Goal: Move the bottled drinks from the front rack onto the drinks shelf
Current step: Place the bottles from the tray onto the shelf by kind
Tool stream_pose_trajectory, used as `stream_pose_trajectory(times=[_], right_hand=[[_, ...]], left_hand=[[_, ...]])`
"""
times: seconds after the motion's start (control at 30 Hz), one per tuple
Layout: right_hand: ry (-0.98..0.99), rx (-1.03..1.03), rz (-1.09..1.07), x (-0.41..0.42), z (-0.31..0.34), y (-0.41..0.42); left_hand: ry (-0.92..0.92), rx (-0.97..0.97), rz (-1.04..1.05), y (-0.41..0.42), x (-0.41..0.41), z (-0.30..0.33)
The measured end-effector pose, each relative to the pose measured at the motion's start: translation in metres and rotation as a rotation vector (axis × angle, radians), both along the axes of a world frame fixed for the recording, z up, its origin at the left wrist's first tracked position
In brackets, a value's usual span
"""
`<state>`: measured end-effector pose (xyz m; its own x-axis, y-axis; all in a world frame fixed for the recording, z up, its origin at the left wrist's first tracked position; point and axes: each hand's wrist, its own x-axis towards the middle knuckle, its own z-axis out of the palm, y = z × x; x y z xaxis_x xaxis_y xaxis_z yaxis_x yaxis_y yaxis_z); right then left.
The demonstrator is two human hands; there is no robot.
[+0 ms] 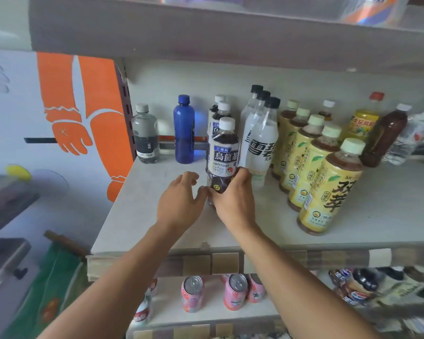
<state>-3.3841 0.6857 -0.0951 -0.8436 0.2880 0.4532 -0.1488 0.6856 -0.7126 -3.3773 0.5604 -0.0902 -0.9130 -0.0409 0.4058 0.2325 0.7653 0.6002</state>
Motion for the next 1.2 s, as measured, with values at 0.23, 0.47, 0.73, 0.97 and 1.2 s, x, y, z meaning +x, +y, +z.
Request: stream_pose_trajectory(times=[0.23,0.47,0.73,0.97,1.2], right_hand=[[0.004,0.066,-0.06,-0.024,-0.004,0.0],[-0.023,0.103,-0.1,-0.036,-0.002,-0.001],[-0.013,0.087,-0.132,-0.045,-0.006,-0.006],[-0.021,0.139,-0.153,-0.045,-0.007,-0.004],[-0.052,0.17,-0.171,-0.045,-0.005,-0.007]], left_hand=[[-0.013,-0.172,0.0,0.003,-0.001,-0.007],[-0.003,-0.19,0.016,0.006,-0.006,-0.001],[0.007,-0.126,0.01,0.017,-0.009,-0.002],[0.097,-0.15,0.016,0.019,-0.01,-0.008],[0.069,-0.15,0.029,0.019,-0.01,-0.007]])
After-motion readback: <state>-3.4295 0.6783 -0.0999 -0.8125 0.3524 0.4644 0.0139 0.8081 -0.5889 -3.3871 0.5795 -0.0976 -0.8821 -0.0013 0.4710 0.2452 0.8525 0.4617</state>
